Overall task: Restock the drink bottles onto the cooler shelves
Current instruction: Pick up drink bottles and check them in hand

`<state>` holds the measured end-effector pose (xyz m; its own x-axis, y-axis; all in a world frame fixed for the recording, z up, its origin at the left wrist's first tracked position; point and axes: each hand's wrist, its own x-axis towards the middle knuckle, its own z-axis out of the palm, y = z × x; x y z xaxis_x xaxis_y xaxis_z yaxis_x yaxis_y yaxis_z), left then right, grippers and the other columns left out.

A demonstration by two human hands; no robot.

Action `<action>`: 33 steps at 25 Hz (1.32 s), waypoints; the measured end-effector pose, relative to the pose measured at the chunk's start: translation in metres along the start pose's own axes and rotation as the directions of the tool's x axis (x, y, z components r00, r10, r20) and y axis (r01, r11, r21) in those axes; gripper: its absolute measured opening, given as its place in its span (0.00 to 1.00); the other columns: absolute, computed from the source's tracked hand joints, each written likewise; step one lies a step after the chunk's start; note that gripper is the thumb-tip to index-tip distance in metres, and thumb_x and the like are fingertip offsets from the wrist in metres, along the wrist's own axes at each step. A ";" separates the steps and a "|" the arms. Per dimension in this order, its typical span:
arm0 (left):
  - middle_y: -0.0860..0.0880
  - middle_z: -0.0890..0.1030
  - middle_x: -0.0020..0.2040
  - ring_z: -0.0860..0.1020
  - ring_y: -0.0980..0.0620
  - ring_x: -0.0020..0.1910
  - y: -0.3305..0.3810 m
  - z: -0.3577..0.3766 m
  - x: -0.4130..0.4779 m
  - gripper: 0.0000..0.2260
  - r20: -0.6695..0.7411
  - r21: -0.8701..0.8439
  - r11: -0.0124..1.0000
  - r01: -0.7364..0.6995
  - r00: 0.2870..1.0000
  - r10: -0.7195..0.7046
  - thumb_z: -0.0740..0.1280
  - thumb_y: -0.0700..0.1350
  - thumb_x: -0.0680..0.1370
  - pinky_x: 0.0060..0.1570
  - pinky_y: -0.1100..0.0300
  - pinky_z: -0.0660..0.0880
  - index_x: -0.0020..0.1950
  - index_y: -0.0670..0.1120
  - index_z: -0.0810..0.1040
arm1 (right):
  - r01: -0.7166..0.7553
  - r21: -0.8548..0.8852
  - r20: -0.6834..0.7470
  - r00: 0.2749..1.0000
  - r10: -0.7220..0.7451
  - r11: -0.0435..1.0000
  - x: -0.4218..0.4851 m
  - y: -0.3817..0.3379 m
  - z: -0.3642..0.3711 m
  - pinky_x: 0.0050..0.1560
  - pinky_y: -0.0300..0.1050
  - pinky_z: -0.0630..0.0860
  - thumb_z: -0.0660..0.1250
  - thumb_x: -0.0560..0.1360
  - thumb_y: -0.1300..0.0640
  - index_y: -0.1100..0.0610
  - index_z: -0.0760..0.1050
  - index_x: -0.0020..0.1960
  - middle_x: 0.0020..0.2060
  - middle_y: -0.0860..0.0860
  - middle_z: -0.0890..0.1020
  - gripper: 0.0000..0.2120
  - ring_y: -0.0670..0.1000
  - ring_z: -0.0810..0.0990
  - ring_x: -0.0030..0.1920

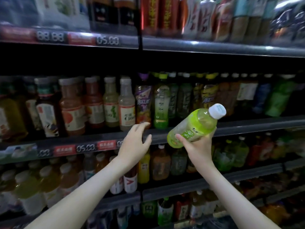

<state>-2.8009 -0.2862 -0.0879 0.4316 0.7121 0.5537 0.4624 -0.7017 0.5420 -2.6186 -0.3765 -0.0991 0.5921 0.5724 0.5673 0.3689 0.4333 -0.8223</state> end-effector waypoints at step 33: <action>0.38 0.66 0.66 0.78 0.45 0.40 0.152 0.242 0.188 0.48 -0.064 0.133 0.985 0.108 0.993 -0.100 0.64 0.50 0.79 0.36 0.56 0.76 0.60 0.65 0.17 | 0.024 0.039 -0.012 1.000 -0.023 0.999 0.225 0.110 -0.191 0.62 0.38 0.70 0.77 0.66 0.65 0.45 0.53 0.65 0.63 0.51 0.68 0.42 0.47 0.72 0.62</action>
<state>-2.4625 -0.2533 -0.0543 0.3327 0.7760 0.5359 0.6051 -0.6115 0.5098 -2.3078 -0.3335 -0.0704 0.5916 0.5542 0.5855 0.3542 0.4738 -0.8063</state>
